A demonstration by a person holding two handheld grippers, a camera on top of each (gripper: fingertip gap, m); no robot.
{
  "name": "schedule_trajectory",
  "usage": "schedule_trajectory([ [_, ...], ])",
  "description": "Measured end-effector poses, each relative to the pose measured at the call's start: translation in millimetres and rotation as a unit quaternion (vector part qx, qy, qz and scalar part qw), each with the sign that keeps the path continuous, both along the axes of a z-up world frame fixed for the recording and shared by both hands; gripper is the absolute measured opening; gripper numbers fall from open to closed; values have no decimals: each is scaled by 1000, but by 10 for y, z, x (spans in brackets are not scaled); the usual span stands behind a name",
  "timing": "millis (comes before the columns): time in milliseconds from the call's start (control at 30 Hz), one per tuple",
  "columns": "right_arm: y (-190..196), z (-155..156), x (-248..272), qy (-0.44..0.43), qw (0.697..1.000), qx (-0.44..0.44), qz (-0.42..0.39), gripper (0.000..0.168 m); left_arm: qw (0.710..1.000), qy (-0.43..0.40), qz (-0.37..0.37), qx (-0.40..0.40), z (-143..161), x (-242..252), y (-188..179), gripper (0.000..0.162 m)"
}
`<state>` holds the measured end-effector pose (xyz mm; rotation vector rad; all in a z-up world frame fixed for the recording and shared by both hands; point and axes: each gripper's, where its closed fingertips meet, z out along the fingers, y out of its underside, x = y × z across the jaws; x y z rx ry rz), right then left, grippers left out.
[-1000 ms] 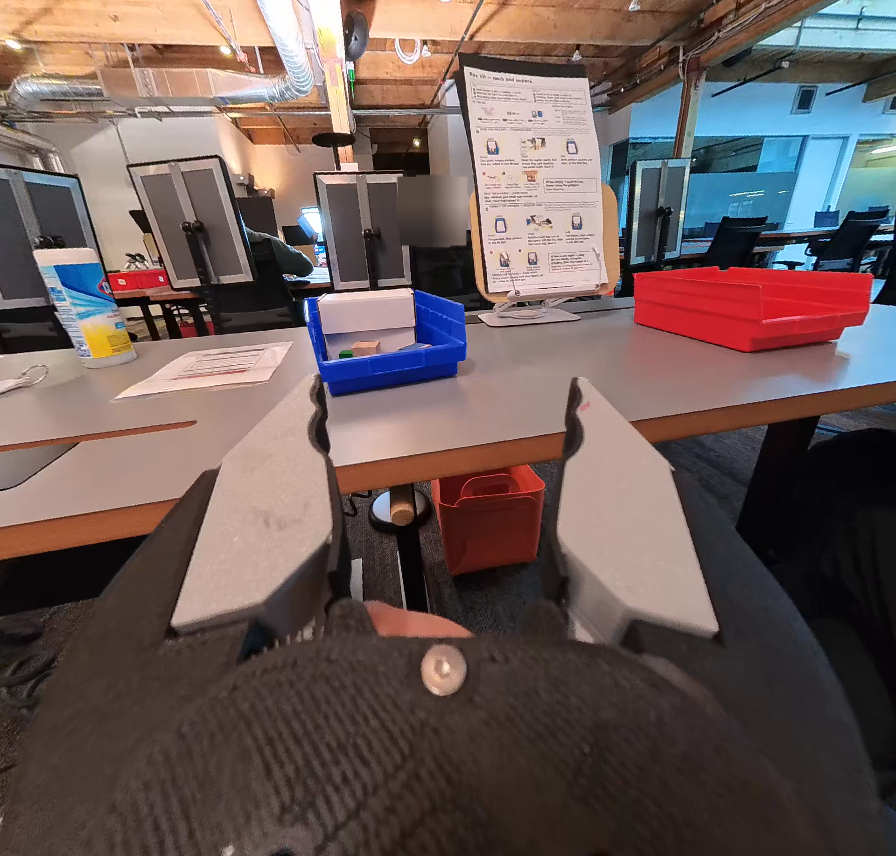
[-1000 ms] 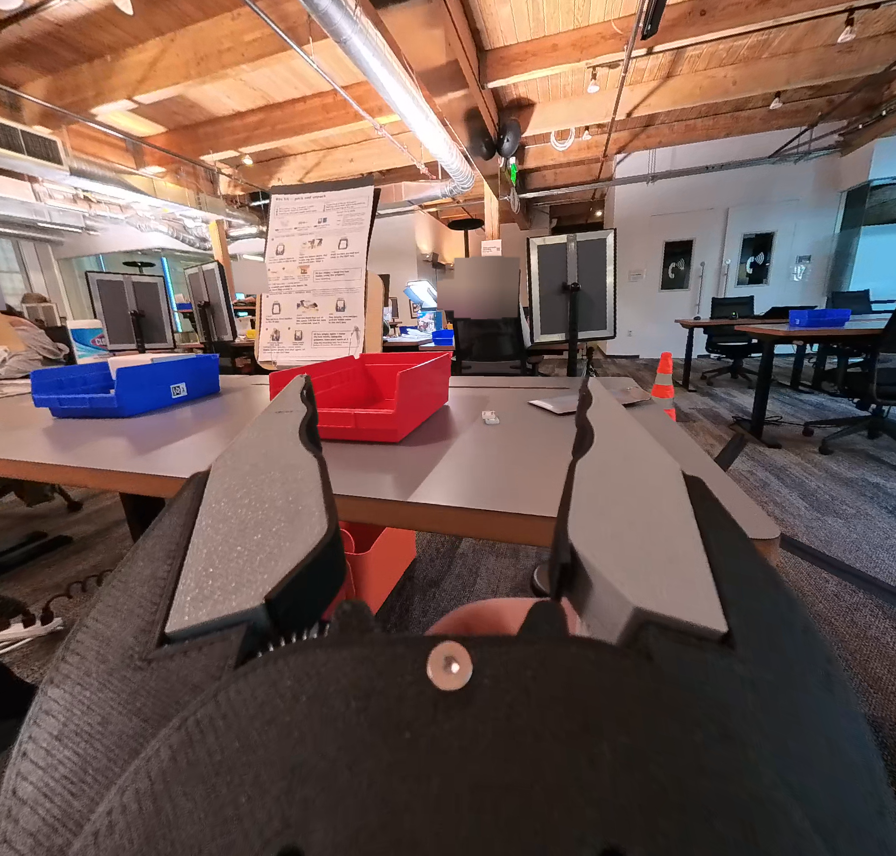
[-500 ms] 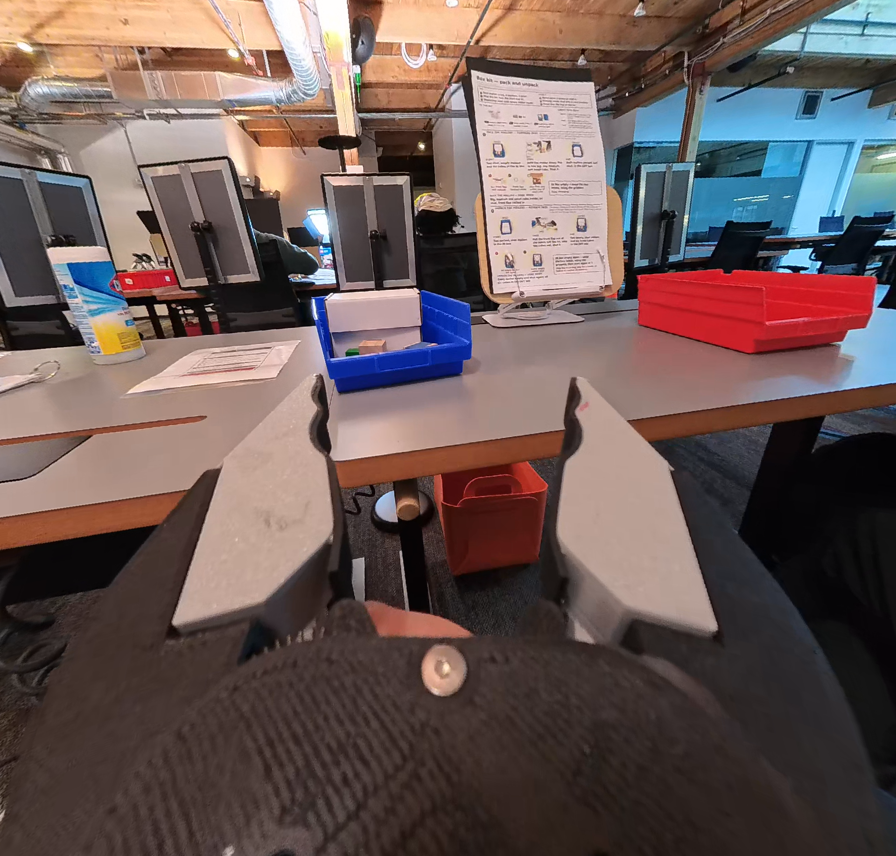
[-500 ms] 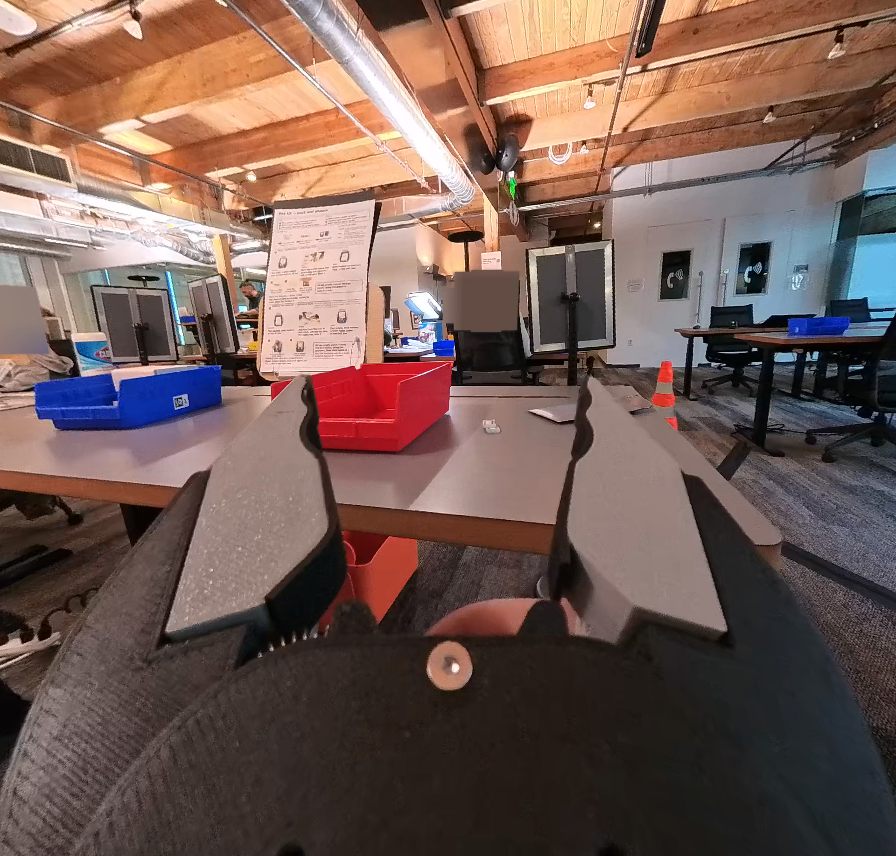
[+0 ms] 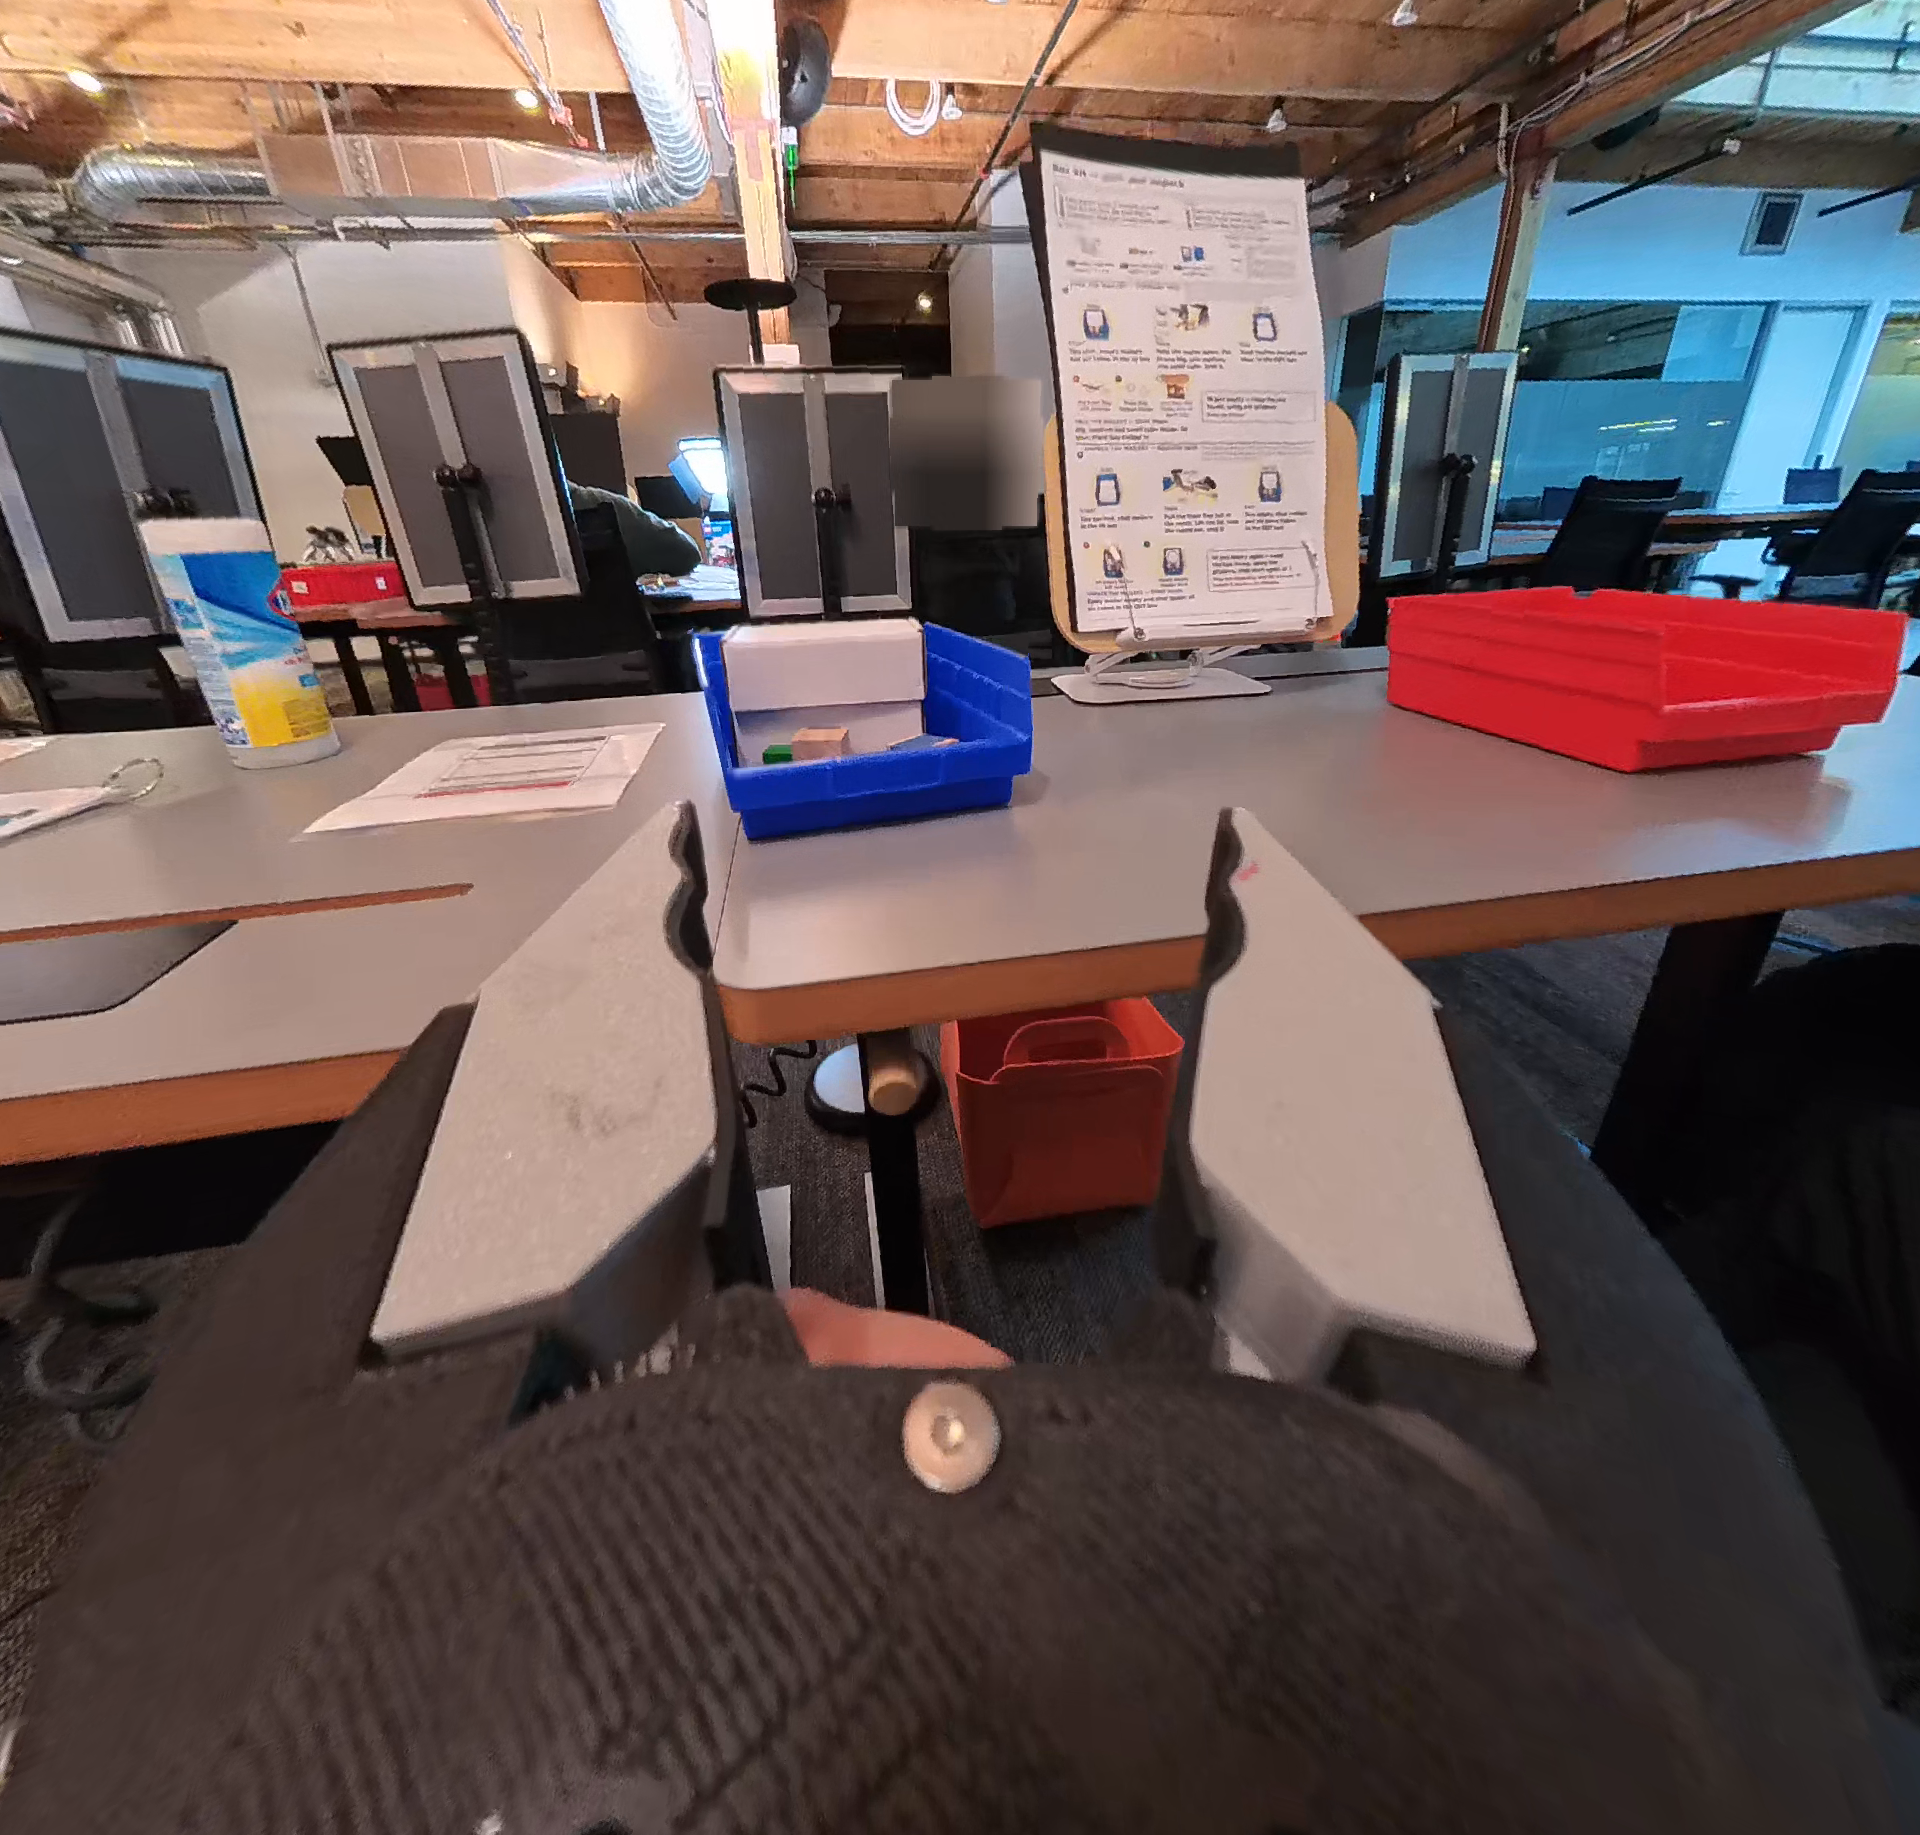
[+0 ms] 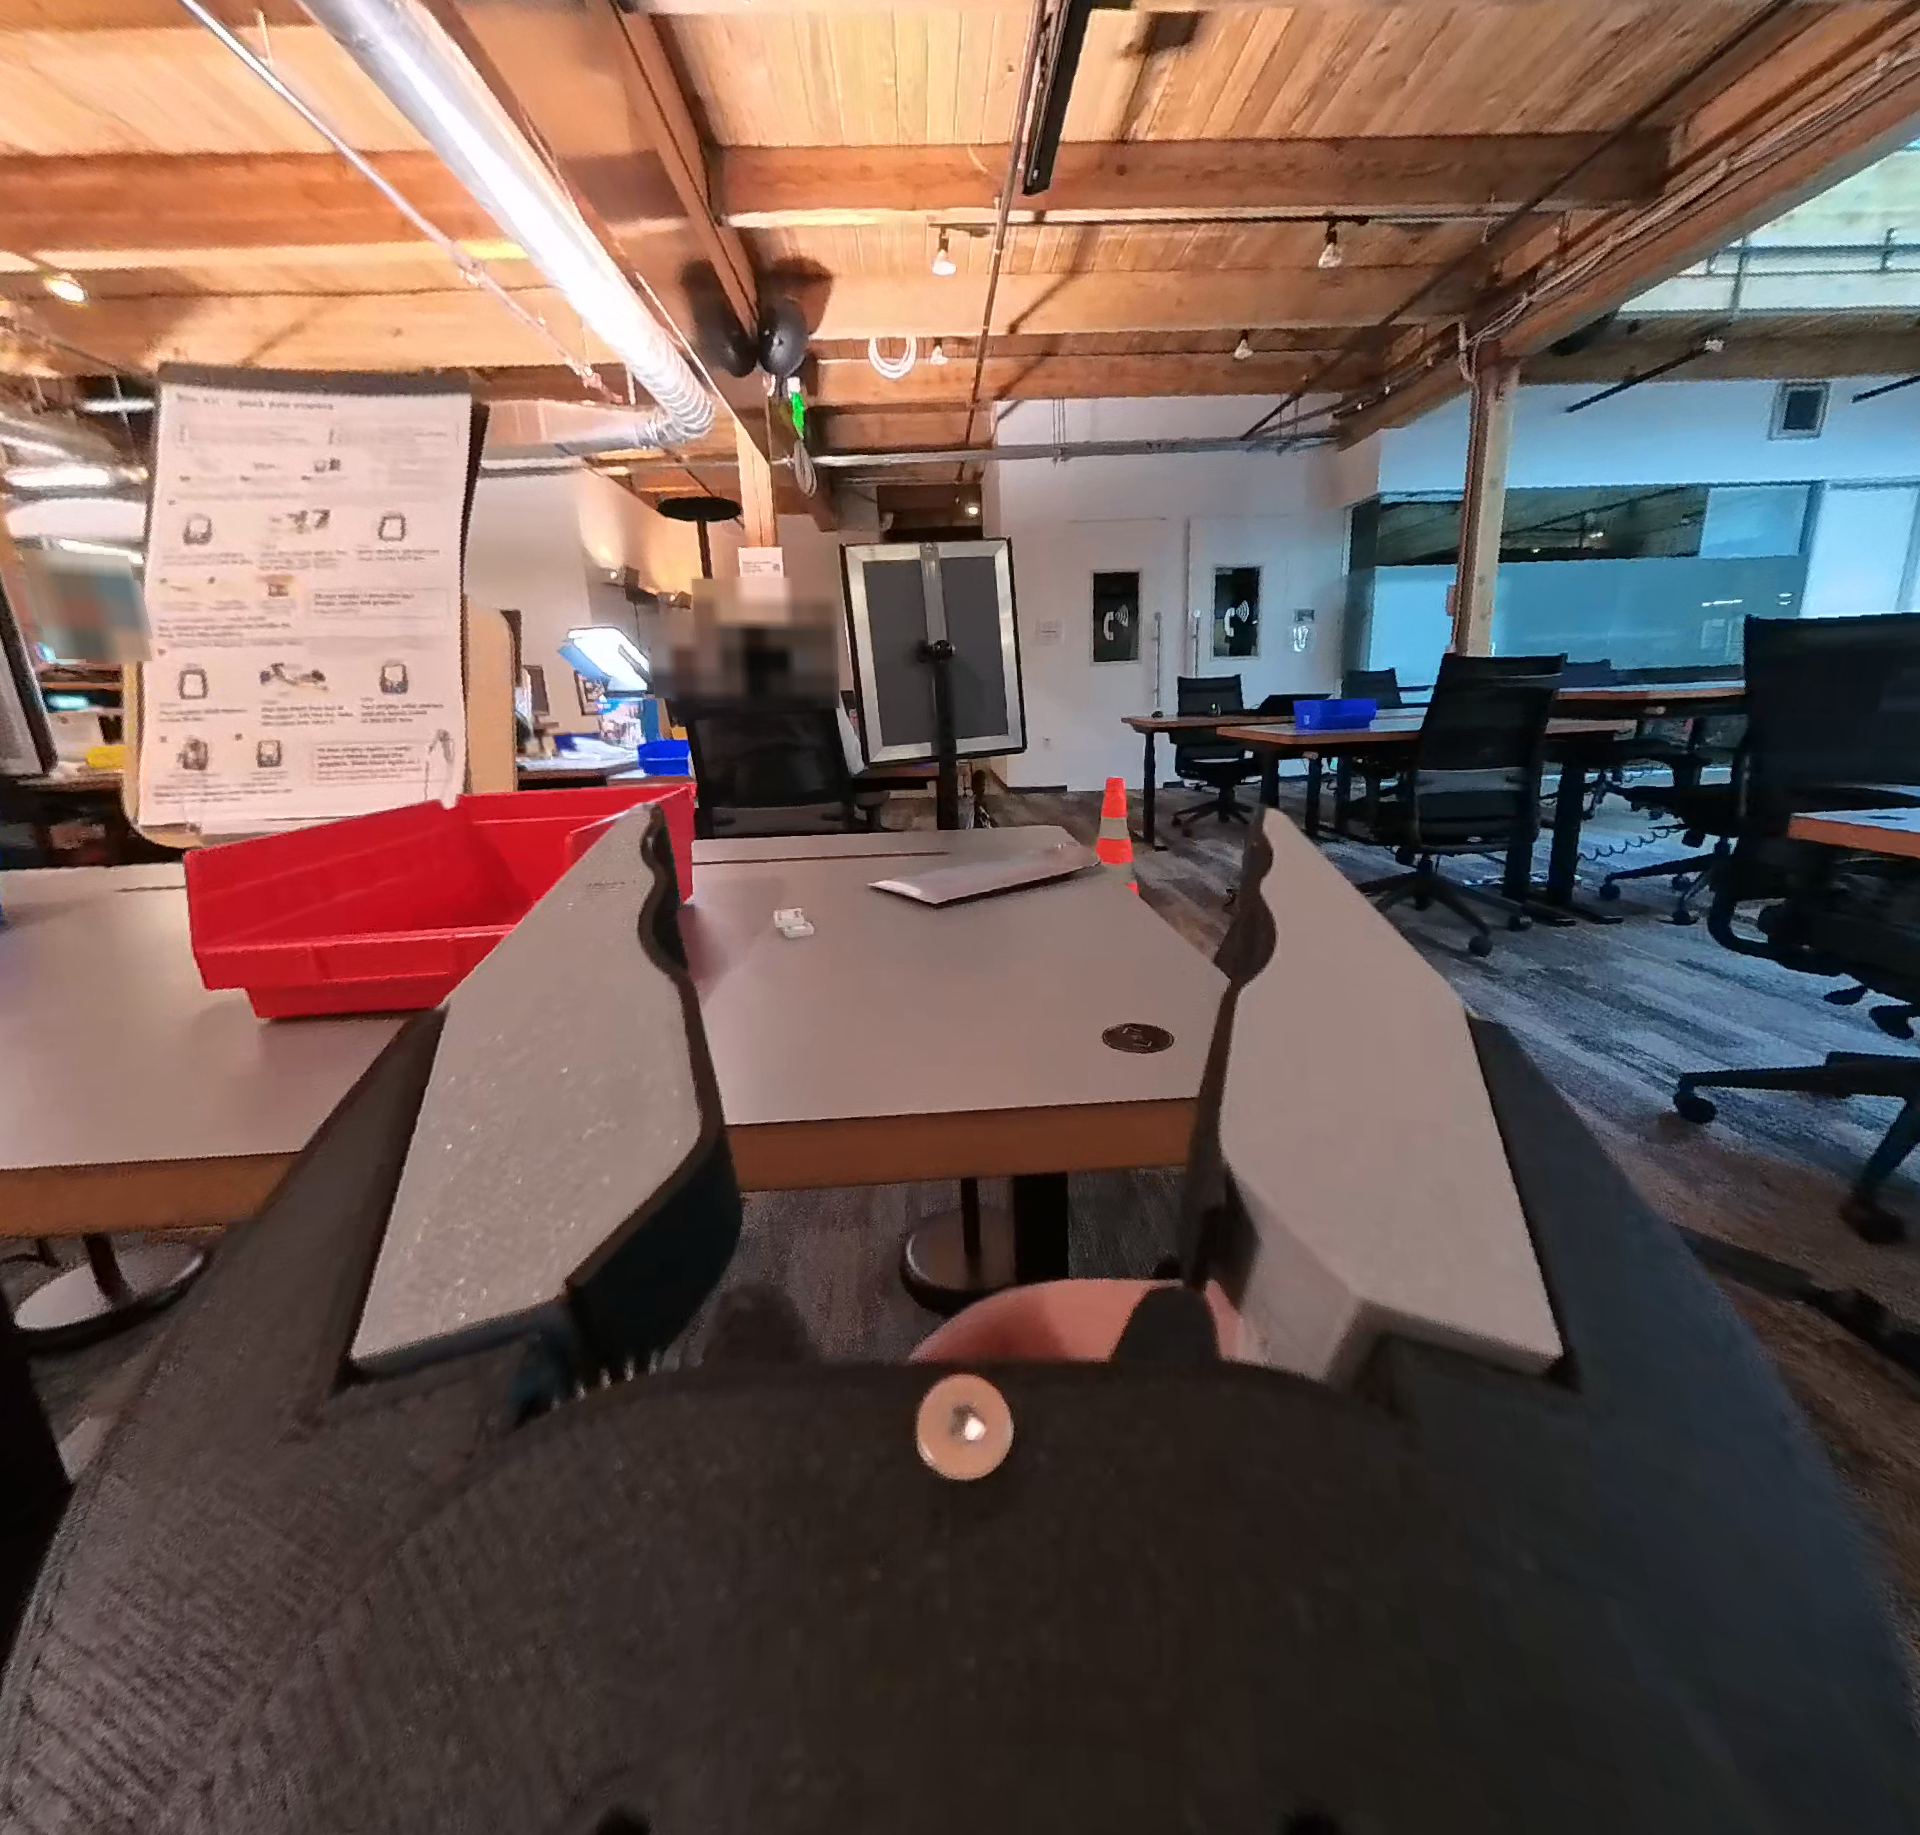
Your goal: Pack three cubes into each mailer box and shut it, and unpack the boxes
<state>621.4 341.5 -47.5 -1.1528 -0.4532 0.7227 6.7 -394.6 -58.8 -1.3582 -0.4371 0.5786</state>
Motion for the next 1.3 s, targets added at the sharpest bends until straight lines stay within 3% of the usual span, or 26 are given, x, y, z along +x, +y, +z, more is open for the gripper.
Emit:
schedule_trajectory([
  [267, 6, -122, -15, 10, 1000, -6, 12, 106, 1000, 23, -4, -6, 246, 103, 34, 95],
  [533, -47, -113, -152, -2, 1000, 2, 22, 106, 1000, 12, 1, -5, 147, 50, 1, 95],
  [933, -461, 76, -164, 46, 978, 13, 203, 104, 1000, 4, 3, -4, 87, 35, -57, 95],
  [1300, -491, 186, -34, 89, 976, 31, 195, 105, 1000, -6, 5, -2, -17, 15, -93, 95],
])
